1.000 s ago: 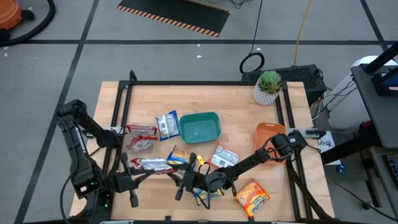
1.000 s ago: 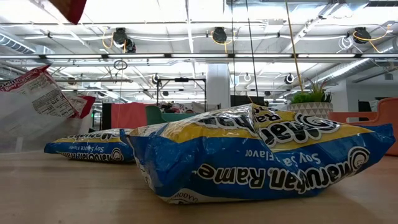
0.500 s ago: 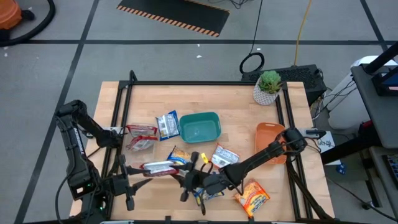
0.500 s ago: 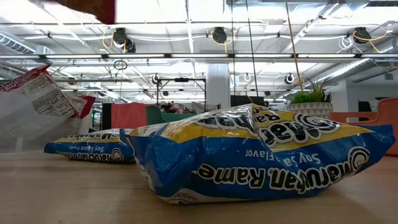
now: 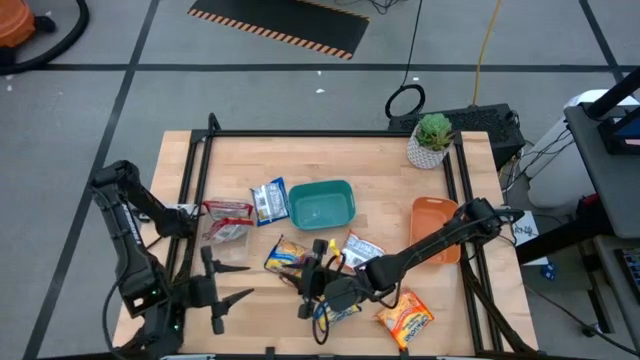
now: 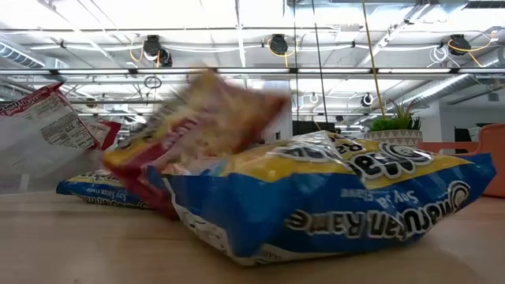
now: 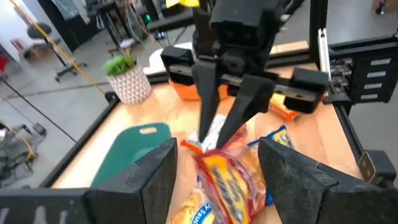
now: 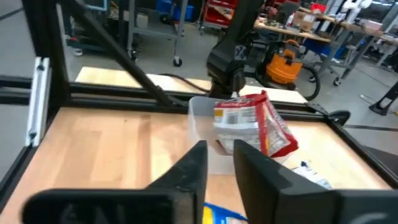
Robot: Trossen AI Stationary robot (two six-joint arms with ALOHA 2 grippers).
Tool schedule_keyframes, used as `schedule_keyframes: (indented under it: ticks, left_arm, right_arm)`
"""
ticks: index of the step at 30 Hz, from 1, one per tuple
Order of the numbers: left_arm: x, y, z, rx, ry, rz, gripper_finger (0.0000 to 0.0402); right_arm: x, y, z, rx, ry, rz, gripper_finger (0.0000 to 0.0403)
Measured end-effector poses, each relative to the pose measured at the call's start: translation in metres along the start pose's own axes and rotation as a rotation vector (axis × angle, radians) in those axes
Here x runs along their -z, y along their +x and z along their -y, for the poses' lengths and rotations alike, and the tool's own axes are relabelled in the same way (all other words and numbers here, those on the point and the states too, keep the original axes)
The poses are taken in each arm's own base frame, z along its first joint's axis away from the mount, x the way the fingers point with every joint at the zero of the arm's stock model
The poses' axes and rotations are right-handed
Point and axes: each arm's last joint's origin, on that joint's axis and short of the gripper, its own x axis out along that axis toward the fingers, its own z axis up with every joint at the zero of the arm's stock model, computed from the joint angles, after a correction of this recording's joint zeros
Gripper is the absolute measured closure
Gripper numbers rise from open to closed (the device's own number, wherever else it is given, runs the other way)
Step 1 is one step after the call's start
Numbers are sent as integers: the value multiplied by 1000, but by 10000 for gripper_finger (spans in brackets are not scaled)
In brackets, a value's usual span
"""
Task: Sort Maruchan noodles
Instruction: Put the red noodle pack into the transparent bin
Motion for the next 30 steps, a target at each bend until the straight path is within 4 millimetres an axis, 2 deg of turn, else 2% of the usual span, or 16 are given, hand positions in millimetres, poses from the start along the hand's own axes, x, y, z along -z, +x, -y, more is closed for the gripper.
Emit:
schedule_keyframes:
  ticks: [5, 9, 13, 21, 26, 30]
  left_arm:
    - [0, 8, -2, 38, -27, -67, 172]
    - [1, 9, -2, 48, -28, -86, 172]
    - [2, 9, -3, 53, -16, -102, 172]
    - [4, 9, -4, 67, -4, -131, 172]
    - [7, 9, -6, 55, -10, -147, 172]
    - [9, 8, -7, 53, -14, -165, 172]
  right_arm:
    - [5, 3, 1, -99, 53, -55, 389]
    - [13, 5, 9, -173, 185, -184, 396]
    - [27, 6, 20, -150, 238, -354, 366]
    - [53, 8, 41, -16, 226, -599, 272]
    - [66, 6, 48, 26, 227, -658, 217]
    - [82, 6, 55, 49, 209, -697, 193]
